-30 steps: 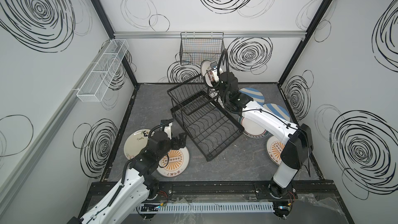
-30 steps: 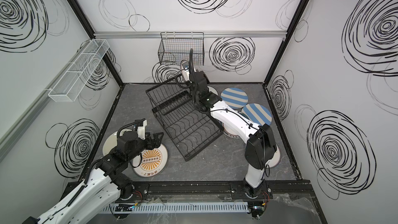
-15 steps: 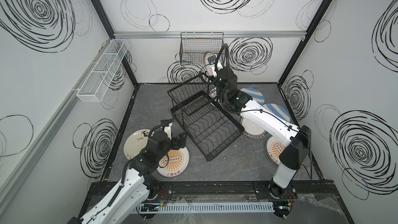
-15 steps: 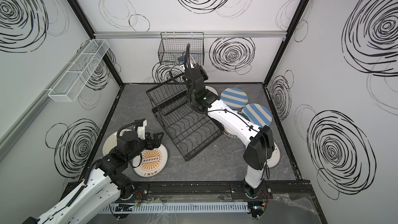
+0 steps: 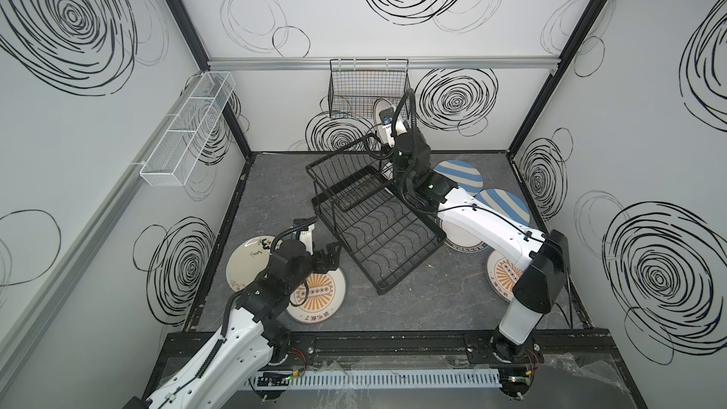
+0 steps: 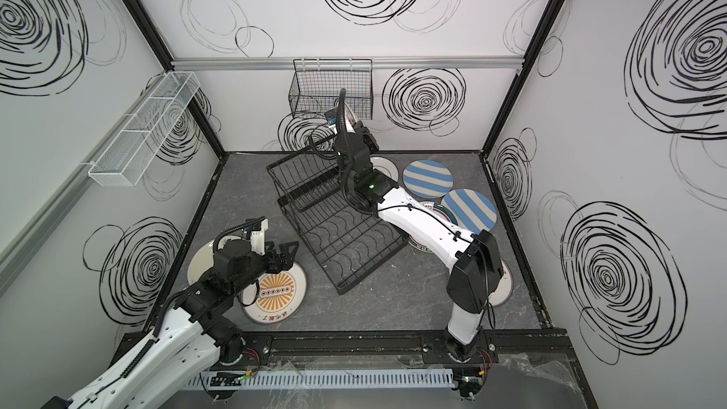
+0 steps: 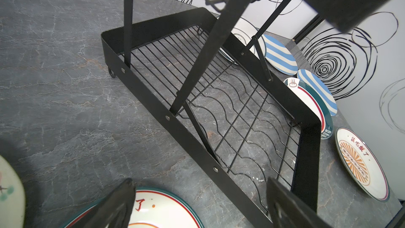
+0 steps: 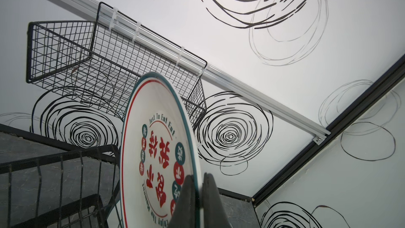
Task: Load plates into a dish rack
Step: Place the plate on the dish rack.
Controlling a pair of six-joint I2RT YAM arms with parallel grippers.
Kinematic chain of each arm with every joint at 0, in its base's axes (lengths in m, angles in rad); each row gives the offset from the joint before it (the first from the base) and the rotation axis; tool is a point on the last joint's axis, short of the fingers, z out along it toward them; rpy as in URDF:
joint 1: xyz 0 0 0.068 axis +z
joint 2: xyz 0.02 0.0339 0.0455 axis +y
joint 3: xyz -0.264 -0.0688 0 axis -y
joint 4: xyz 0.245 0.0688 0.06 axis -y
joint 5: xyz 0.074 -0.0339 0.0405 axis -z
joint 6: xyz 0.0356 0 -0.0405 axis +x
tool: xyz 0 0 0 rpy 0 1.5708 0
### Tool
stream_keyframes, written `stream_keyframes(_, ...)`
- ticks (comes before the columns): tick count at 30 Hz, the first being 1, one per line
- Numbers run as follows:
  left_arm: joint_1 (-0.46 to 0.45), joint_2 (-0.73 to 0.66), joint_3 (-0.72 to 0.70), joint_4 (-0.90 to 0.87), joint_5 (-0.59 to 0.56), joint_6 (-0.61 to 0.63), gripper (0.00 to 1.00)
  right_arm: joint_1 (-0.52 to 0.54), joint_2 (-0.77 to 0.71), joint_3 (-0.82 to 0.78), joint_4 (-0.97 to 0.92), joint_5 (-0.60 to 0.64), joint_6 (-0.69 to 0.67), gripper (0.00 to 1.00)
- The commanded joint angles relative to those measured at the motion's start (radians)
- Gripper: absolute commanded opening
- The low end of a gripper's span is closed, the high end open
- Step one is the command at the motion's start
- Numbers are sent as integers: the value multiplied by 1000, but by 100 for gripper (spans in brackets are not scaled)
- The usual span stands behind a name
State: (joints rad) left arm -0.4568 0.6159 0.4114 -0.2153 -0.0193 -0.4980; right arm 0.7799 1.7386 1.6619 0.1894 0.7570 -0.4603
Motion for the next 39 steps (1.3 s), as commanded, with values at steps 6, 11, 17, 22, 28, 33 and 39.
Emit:
stream_keyframes(6, 5, -1, -9, 25, 2, -2, 96, 1, -59, -7, 43, -3, 20, 0)
stream_keyframes(11, 6, -5, -11, 25, 1, -2, 96, 14, -51, -7, 43, -6, 26, 0)
stream_keyframes(17, 6, -1, -13, 30, 8, -3, 96, 18, -9, 72, 9, 9, 11, 0)
stream_keyframes(22, 4, -4, -8, 27, 11, -1, 96, 30, 9, 136, 6, 39, -12, 0)
stream_keyframes(28, 3, 8, -1, 24, 15, 0, 96, 44, -18, 115, 5, 54, -27, 0)
stream_keyframes(33, 5, 13, -1, 22, 17, -1, 96, 37, -74, 24, 25, 38, -18, 0)
stream_keyframes(39, 3, 18, -2, 24, 19, 1, 96, 21, -102, -33, 25, 20, 2, 0)
